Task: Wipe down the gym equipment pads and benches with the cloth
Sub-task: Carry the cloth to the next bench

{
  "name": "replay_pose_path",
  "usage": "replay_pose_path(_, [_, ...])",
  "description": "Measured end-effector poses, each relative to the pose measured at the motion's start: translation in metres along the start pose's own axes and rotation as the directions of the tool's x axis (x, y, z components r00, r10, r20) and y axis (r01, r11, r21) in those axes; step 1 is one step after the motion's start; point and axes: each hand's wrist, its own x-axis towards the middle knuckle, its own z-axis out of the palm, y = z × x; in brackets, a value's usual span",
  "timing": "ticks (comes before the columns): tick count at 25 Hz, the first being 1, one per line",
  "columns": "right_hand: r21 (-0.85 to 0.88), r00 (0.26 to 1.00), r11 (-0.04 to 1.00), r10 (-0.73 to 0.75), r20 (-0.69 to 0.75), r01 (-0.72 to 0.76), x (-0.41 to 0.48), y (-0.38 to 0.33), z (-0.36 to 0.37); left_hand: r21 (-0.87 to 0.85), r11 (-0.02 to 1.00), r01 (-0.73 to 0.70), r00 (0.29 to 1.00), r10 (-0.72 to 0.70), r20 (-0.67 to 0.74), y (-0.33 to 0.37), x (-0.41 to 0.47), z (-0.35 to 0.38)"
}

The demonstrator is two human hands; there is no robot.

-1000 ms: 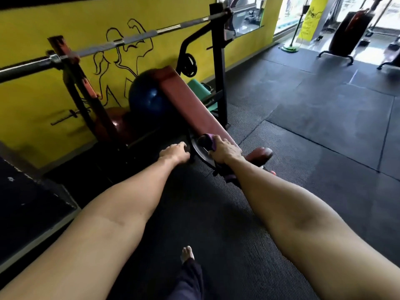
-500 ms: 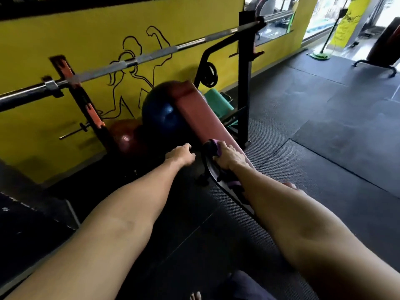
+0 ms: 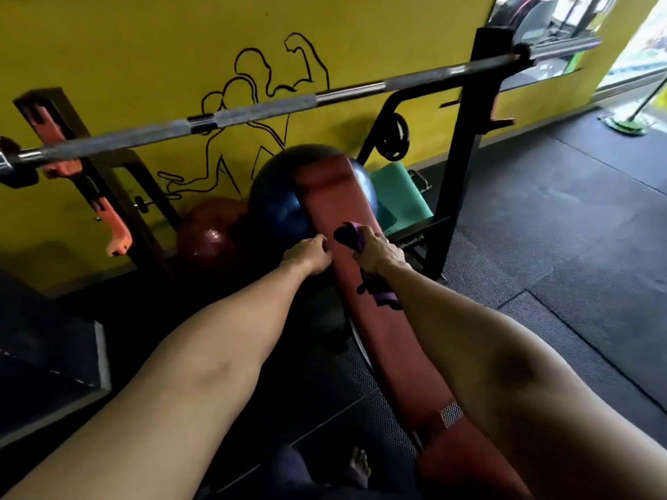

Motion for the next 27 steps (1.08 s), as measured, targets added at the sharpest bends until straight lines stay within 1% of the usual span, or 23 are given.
replay_pose_path(3, [0.004, 0.999, 0.999, -0.038, 0.006, 0.038, 0.053, -0.001, -0.004, 0.007, 0.999, 0.033, 0.999, -0.033, -0.004, 0.001, 0.046, -0.006])
replay_pose_path(9, [-0.003, 0.999, 1.000, -0.010, 0.050, 0.011, 0.164, -0.002, 0.000, 0.026, 0.998, 0.062, 0.998, -0.062, 0.026, -0.013, 0.157, -0.018])
replay_pose_path(11, [0.001, 0.998, 1.000, -0.004, 0.057, 0.004, 0.202, -0.012, -0.001, 0.021, 0.998, 0.063, 0.998, -0.064, 0.026, -0.018, 0.196, -0.029])
replay_pose_path(15, [0.059, 0.997, 0.997, -0.047, 0.062, 0.044, 0.263, -0.042, -0.002, -0.002, 0.997, 0.081, 0.996, -0.081, 0.026, -0.032, 0.262, -0.047])
replay_pose_path(20, [0.180, 0.996, 0.981, -0.078, 0.041, 0.069, 0.313, -0.068, 0.007, -0.044, 0.988, 0.147, 0.989, -0.146, 0.026, -0.053, 0.315, -0.057])
replay_pose_path(22, [0.171, 0.997, 0.982, -0.081, 0.006, 0.079, 0.336, -0.074, 0.009, -0.076, 0.982, 0.173, 0.985, -0.172, 0.017, -0.060, 0.335, -0.060])
replay_pose_path(25, [0.195, 0.995, 0.976, -0.102, 0.007, 0.099, 0.372, -0.084, 0.007, -0.141, 0.970, 0.198, 0.979, -0.204, -0.024, -0.069, 0.364, -0.064])
replay_pose_path(27, [0.178, 0.993, 0.977, -0.119, -0.012, 0.119, 0.392, -0.090, 0.012, -0.170, 0.959, 0.225, 0.970, -0.237, -0.053, -0.069, 0.376, -0.067])
